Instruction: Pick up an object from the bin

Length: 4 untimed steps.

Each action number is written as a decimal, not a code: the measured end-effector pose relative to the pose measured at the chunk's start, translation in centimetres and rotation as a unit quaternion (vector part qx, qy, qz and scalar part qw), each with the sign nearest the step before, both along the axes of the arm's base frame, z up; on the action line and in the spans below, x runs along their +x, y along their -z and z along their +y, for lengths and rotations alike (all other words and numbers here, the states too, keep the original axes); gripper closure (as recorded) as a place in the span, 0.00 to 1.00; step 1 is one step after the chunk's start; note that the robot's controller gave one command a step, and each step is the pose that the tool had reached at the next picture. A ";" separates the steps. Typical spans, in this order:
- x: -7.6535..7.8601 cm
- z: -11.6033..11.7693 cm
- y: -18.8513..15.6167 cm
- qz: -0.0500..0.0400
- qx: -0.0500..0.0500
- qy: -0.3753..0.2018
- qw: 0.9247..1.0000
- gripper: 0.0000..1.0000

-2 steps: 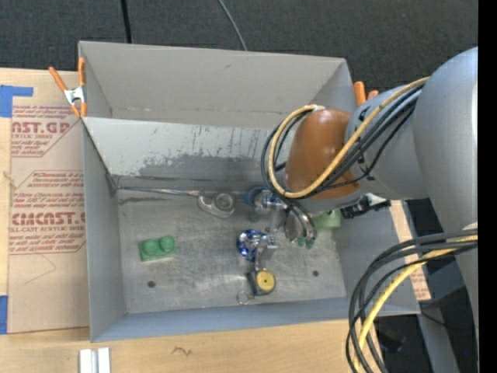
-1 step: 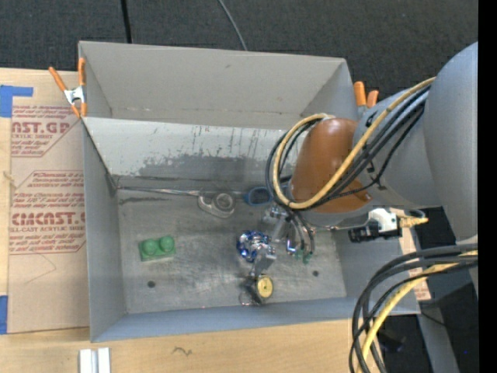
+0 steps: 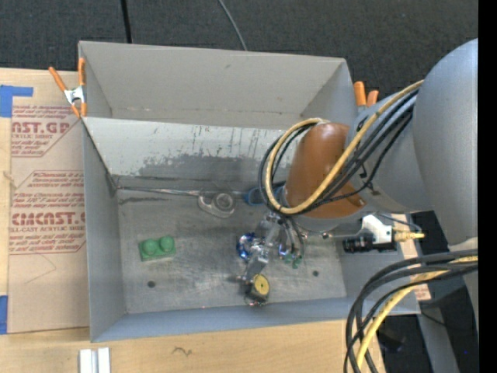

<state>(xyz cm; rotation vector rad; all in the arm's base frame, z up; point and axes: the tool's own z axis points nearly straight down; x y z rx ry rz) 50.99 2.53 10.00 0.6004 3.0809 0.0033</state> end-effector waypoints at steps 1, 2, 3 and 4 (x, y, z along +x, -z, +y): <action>-0.7 0.5 2.5 -0.010 0.000 0.079 0.997 0.00; -1.6 0.4 2.4 -0.014 -0.001 0.070 0.997 0.00; -1.4 0.3 2.2 -0.018 -0.001 0.071 0.997 1.00; -1.2 0.3 -8.7 -0.003 0.000 0.070 0.998 1.00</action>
Offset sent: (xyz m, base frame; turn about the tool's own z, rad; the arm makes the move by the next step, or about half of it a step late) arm -0.0134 0.0057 -0.0300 0.1576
